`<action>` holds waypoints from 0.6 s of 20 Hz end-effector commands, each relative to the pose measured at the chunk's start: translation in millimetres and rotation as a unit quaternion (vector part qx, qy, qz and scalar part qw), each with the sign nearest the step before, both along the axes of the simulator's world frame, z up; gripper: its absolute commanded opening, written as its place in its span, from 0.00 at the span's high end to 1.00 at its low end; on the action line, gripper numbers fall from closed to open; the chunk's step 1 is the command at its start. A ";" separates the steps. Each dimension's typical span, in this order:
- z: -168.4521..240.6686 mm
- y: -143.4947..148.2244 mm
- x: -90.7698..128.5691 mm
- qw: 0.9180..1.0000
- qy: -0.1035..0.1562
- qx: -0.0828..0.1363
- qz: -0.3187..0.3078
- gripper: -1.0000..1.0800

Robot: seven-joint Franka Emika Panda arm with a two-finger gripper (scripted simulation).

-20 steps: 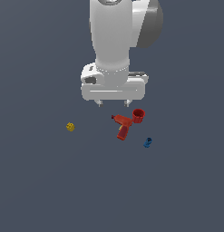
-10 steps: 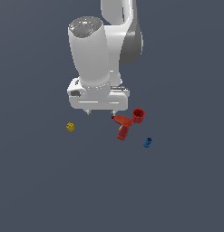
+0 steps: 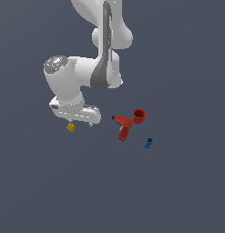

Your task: Pick up a designated object from a clutter of objects.

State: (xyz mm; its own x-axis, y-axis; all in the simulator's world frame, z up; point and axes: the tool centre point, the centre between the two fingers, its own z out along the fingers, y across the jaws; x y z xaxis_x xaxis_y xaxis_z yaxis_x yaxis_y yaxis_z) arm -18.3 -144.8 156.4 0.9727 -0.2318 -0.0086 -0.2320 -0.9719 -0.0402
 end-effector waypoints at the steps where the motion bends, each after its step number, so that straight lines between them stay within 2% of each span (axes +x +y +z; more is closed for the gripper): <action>1: -22.6 -26.5 -11.7 1.000 -0.001 -0.004 -0.020 0.04; 6: -55.9 -65.4 -34.8 0.999 0.000 -0.011 -0.050 0.04; 12: -78.5 -91.9 -54.7 0.997 0.002 -0.018 -0.071 0.04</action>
